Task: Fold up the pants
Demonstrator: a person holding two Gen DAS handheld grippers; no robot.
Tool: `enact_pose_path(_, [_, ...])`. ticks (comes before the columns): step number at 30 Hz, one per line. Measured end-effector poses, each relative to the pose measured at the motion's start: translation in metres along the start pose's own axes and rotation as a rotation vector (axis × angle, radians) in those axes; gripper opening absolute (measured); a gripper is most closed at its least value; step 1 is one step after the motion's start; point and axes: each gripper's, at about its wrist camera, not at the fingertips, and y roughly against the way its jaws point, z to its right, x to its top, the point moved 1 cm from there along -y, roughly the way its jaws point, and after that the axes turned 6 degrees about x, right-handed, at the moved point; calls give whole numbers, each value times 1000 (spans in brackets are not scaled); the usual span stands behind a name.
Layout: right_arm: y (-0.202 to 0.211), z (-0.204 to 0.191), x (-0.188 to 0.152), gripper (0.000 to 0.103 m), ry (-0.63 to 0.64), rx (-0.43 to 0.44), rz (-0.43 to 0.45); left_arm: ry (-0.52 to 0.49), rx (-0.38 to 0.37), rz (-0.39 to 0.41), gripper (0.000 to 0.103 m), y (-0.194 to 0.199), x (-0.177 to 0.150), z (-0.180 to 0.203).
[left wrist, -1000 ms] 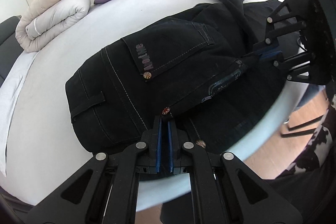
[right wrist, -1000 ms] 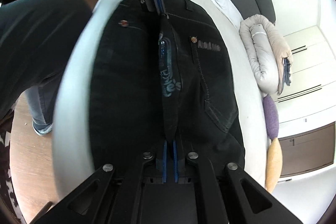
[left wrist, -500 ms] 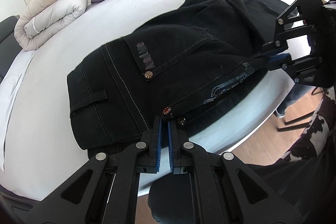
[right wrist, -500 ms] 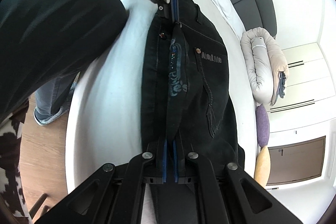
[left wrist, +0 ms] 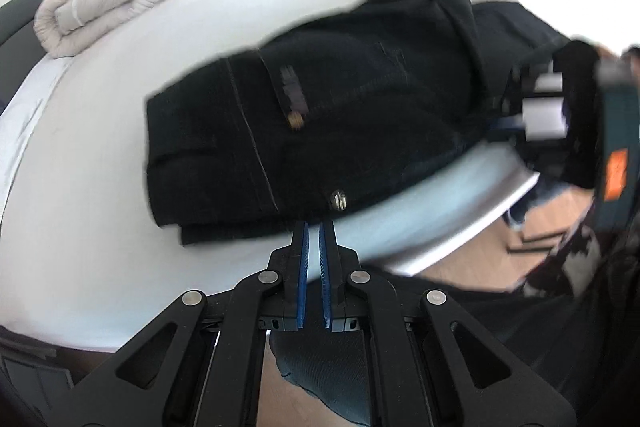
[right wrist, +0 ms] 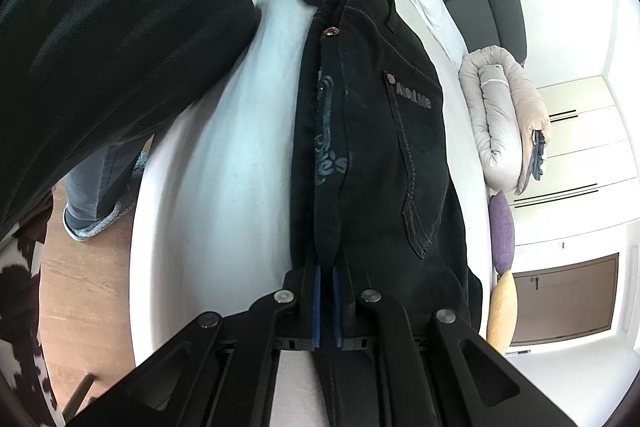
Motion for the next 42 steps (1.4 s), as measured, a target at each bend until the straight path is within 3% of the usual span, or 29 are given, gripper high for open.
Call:
enact_pose_path(3, [0, -2, 1, 9, -7, -24, -6, 53, -17, 81, 5, 10, 28, 0])
enact_pose_path(6, [1, -1, 0, 9, -41, -25, 10, 101, -16, 120, 5, -4, 65, 11])
enact_pose_path(11, [3, 3, -4, 8, -78, -11, 18, 136, -24, 41, 5, -50, 98, 33])
enact_pose_path(18, [5, 0, -4, 8, -76, -28, 9, 106, 2, -38, 5, -83, 82, 42])
enact_pose_path(21, [7, -2, -4, 8, -75, -31, 7, 146, -22, -40, 5, -83, 76, 37])
enact_pose_path(26, [9, -2, -6, 8, -72, -31, 9, 125, 0, -28, 5, -79, 75, 45])
enact_pose_path(30, [8, -5, -7, 8, -61, -42, 10, 137, -25, -1, 5, -76, 78, 54])
enact_pose_path(36, [7, -4, -10, 8, -83, -63, 36, 154, -37, -9, 5, -102, 82, 65])
enact_pose_path(37, [8, -2, -11, 11, -110, -66, 45, 170, -49, -9, 5, -105, 82, 64])
enact_pose_path(39, [18, 15, -16, 37, -252, -37, 80, 189, -64, -8, 5, -109, 83, 62])
enact_pose_path(40, [26, 28, -22, 75, -341, -3, 114, 189, -63, -5, 5, -110, 82, 62])
enact_pose_path(41, [37, 45, -32, 101, -454, 45, 173, 190, -61, -1, 5, -111, 80, 62])
enact_pose_path(42, [46, 60, -41, 103, -540, 59, 219, 195, -60, 3, 5, -111, 78, 62])
